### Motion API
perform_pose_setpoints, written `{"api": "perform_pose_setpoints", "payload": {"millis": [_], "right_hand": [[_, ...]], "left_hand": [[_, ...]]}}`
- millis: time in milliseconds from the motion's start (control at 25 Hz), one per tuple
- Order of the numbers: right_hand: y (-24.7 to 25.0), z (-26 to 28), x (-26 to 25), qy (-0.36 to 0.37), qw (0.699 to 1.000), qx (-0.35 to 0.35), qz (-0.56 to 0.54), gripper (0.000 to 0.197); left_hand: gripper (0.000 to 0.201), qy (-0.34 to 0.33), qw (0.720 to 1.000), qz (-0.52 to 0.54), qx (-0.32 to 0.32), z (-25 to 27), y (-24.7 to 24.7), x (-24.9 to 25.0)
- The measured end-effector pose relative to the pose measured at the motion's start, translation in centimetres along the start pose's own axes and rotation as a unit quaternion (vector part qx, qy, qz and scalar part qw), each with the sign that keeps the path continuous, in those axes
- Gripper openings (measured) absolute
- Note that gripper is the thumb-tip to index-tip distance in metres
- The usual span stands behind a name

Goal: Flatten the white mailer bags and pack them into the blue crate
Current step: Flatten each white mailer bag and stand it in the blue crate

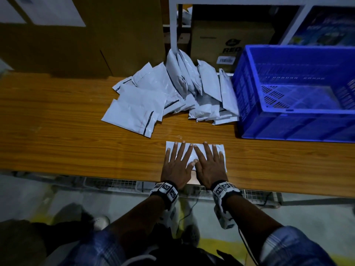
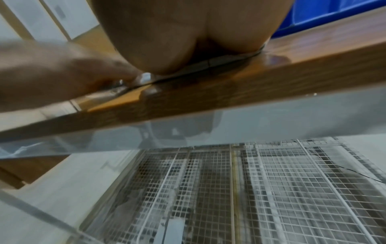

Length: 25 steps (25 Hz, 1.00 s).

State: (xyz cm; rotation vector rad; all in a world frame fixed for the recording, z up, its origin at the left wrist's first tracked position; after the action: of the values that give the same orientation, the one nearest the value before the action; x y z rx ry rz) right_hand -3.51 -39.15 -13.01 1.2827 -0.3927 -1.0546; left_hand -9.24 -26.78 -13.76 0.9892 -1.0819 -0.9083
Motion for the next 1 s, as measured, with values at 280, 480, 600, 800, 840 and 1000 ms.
{"api": "perform_pose_setpoints", "payload": {"millis": [280, 480, 600, 800, 840, 1000], "right_hand": [[1.2, -0.1, -0.2, 0.004, 0.999, -0.023, -0.028, 0.054], [0.9, 0.3, -0.6, 0.0, 1.0, -0.002, -0.019, 0.055], [0.0, 0.0, -0.4, 0.008, 1.0, 0.005, -0.012, 0.054], [0.1, 0.0, -0.1, -0.001, 1.0, 0.023, 0.01, 0.057], [0.2, -0.1, 0.0, -0.005, 1.0, 0.012, 0.004, 0.057], [0.0, -0.1, -0.2, -0.003, 1.0, -0.026, -0.014, 0.055]], "left_hand": [[0.06, 0.004, 1.0, 0.006, -0.003, -0.5, -0.2, -0.1], [0.06, 0.001, 1.0, 0.021, 0.0, -0.3, -0.5, -0.2], [0.062, -0.011, 1.0, 0.012, -0.016, -0.2, -0.4, -0.1], [0.064, 0.008, 1.0, 0.023, -0.005, -0.6, 0.3, 0.0], [0.061, 0.009, 1.0, 0.021, -0.008, -0.7, 0.3, 0.3], [0.058, 0.014, 1.0, 0.001, -0.017, -0.3, -0.3, 0.4]]}}
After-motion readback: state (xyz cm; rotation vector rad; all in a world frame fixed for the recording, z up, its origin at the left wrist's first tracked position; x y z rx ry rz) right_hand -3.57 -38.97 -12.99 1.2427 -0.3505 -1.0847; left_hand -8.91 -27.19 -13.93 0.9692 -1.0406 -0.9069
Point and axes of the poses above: each hand's wrist, its own z-axis away from the middle knuckle, its own y-axis out of the back of the hand, x = y × z, the point moved 7 cm from there along -z, towards the middle knuckle, and after that the axes turned 7 degrees about -x, right-handed, at the moved point
